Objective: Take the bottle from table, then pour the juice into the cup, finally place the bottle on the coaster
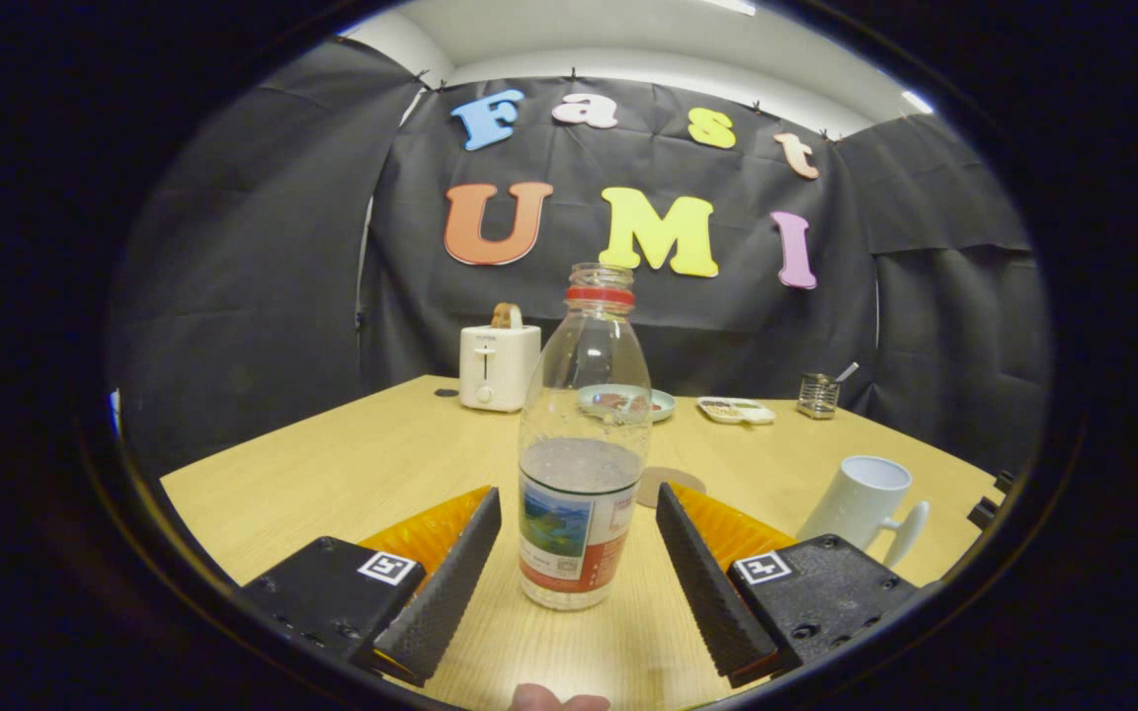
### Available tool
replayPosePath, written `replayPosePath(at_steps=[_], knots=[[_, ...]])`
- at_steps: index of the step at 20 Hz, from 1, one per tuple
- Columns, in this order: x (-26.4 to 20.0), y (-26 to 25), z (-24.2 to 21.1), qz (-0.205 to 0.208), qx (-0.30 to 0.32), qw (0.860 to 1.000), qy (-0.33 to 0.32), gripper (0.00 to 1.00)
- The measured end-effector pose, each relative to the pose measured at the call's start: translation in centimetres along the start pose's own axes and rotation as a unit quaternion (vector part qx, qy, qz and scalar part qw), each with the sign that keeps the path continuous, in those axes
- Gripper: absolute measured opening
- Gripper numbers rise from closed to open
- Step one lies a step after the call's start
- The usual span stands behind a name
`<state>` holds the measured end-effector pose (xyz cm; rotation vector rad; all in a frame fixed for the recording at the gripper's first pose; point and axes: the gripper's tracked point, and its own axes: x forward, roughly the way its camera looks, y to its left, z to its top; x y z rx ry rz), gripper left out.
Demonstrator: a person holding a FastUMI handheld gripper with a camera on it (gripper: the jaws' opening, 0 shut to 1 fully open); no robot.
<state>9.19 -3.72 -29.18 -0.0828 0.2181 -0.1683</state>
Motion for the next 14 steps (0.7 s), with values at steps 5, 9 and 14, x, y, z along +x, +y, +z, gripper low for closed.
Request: replayPosePath(at_steps=[5, 9, 14], knots=[[1.6, -0.4, -0.7, 0.002, -0.011, 1.0, 0.013, 1.0], [1.7, -0.2, 0.6, 0.013, -0.011, 1.0, -0.01, 0.89], [0.6, -0.1, 2.3, 0.019, -0.011, 1.0, -0.007, 0.81]])
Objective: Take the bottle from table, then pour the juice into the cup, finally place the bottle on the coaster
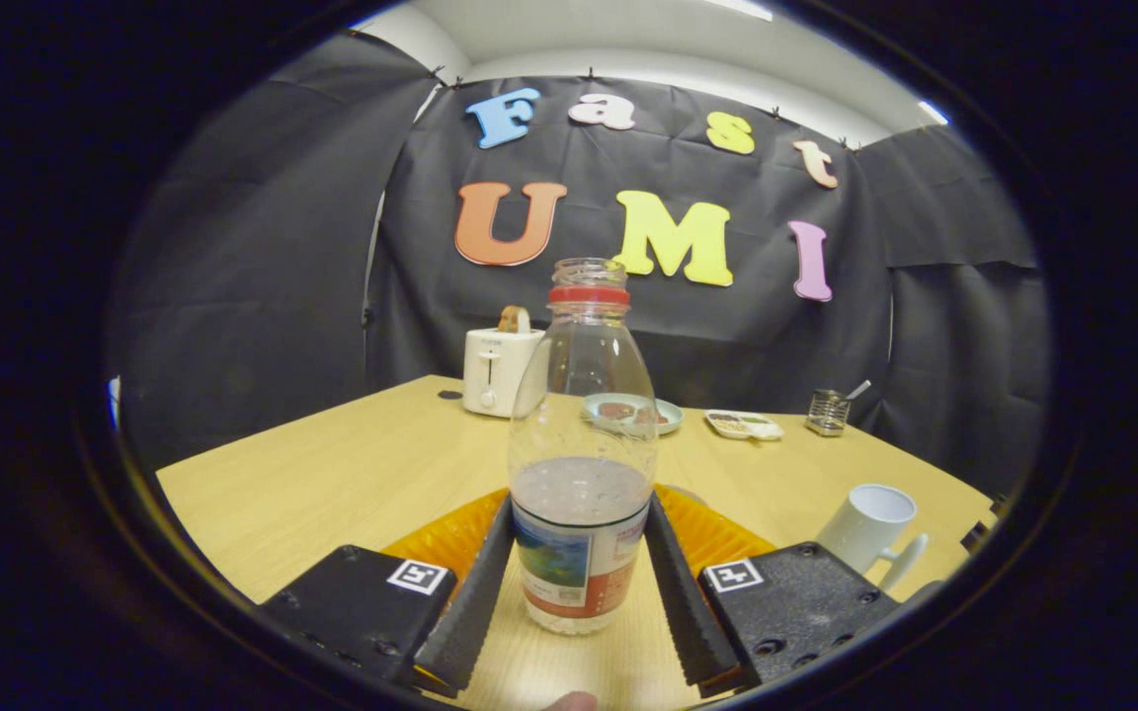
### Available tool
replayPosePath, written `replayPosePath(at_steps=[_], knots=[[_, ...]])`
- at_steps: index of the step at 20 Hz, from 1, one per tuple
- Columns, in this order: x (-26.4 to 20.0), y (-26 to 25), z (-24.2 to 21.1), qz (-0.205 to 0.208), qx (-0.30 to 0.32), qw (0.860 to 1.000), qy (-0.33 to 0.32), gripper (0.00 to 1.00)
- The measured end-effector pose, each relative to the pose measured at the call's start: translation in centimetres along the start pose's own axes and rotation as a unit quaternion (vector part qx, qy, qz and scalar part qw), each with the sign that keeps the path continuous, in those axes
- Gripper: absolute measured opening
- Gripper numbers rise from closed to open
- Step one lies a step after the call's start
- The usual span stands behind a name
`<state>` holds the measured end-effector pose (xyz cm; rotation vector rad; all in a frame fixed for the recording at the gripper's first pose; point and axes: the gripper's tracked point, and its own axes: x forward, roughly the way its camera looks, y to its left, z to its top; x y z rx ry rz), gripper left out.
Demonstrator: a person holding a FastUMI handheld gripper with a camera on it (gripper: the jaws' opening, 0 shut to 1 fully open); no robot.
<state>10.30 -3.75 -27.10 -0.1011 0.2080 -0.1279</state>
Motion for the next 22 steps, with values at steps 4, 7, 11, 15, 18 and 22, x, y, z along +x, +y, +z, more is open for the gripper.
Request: replayPosePath(at_steps=[4, 7, 11, 15, 18, 22], knots=[[-1.6, -0.6, 2.5, 0.013, 0.021, 1.0, -0.001, 0.78], [-2.7, -1.9, 4.2, 0.027, 0.076, 0.997, -0.002, 0.77], [-3.8, -3.4, 6.3, 0.063, 0.213, 0.975, -0.016, 0.76], [-3.4, -4.9, 6.8, 0.101, 0.357, 0.928, -0.024, 0.76], [-2.8, -6.4, 5.3, 0.088, 0.411, 0.907, -0.016, 0.76], [-2.2, -7.5, 4.7, 0.076, 0.504, 0.86, -0.01, 0.76]])
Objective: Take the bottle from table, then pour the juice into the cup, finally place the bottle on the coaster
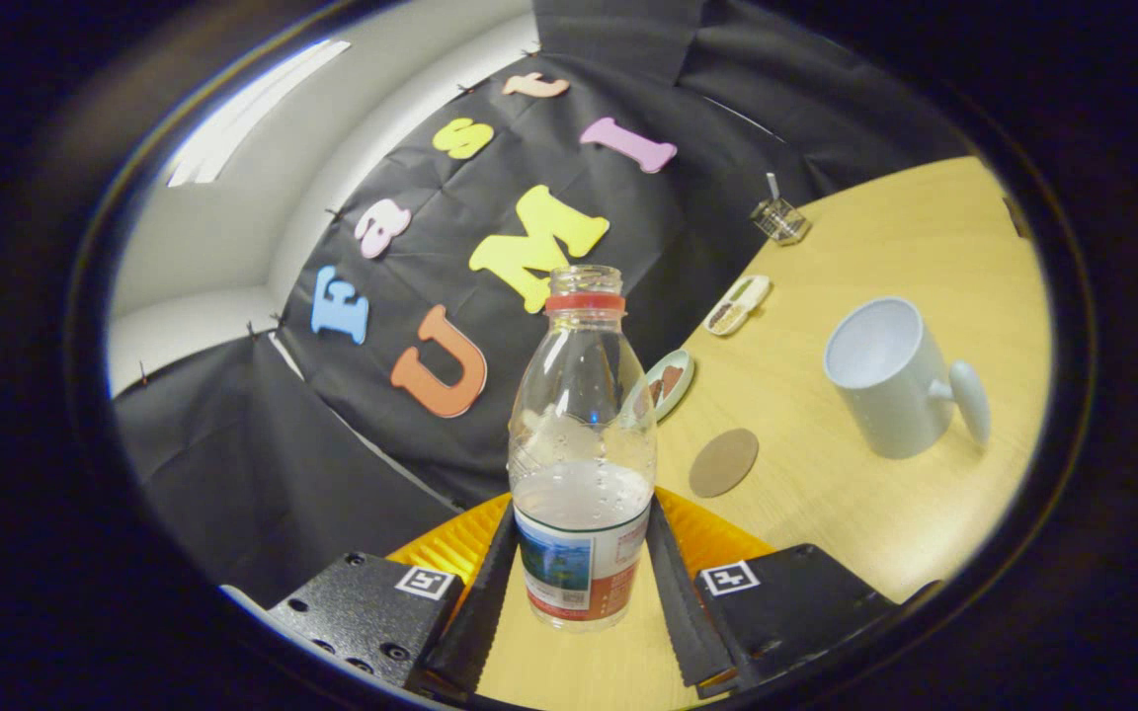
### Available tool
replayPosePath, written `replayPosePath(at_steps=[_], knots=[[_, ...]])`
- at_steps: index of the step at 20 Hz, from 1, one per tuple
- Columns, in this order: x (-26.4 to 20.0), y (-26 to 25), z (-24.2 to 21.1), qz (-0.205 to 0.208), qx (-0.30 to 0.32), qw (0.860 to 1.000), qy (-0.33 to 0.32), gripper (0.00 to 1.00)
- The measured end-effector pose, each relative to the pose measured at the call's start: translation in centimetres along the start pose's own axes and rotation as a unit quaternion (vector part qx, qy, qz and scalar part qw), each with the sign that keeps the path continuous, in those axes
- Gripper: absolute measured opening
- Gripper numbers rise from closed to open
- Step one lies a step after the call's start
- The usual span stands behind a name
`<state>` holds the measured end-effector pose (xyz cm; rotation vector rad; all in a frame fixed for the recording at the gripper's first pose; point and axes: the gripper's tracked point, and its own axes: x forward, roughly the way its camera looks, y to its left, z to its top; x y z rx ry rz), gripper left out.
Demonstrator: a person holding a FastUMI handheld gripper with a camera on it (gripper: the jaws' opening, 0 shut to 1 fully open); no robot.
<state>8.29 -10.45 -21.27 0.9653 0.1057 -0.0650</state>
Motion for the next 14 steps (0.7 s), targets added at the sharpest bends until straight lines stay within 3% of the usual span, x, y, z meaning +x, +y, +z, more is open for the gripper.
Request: replayPosePath(at_steps=[6, 14], knots=[[0.0, -0.2, 0.0, 0.006, 0.097, 0.995, -0.007, 0.76], [1.1, -0.2, 1.2, 0.013, 0.231, 0.972, -0.026, 0.75]])
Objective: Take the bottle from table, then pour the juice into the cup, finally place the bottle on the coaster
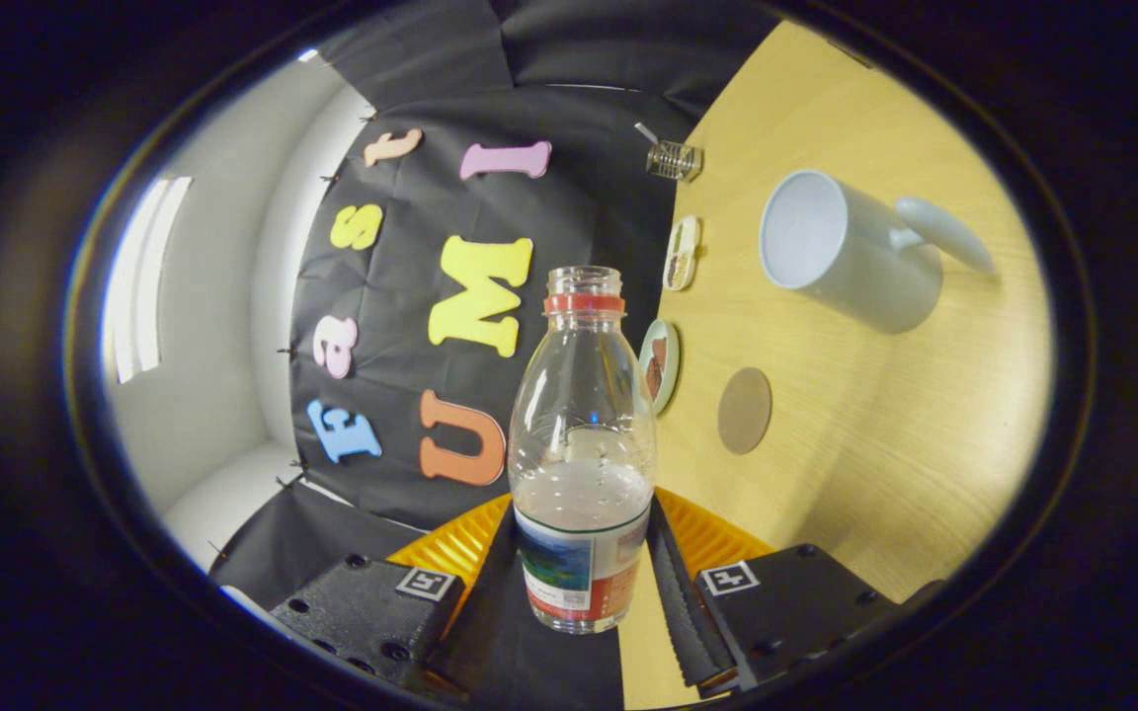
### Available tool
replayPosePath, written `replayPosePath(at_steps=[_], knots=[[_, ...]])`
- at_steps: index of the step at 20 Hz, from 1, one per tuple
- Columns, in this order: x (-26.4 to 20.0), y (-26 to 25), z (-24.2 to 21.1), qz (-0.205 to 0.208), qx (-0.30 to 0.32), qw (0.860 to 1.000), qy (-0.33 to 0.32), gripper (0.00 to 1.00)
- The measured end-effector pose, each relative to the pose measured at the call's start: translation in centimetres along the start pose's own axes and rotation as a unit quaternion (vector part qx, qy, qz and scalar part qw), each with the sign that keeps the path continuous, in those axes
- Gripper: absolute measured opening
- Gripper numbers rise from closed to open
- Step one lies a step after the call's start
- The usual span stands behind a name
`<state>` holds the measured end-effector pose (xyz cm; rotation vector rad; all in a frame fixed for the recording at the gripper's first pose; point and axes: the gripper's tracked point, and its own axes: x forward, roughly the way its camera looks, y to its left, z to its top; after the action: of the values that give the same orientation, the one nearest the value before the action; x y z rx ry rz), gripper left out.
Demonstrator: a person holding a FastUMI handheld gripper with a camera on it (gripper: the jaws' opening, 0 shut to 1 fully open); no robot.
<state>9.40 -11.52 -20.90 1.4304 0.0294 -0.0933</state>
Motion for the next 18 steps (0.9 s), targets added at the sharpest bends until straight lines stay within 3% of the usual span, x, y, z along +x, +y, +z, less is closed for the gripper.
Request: replayPosePath(at_steps=[9, 18], knots=[[0.3, 0.8, 1.9, 0.031, 0.116, 0.992, -0.023, 0.75], [0.6, 0.4, 2.2, 0.028, 0.155, 0.987, -0.027, 0.75]])
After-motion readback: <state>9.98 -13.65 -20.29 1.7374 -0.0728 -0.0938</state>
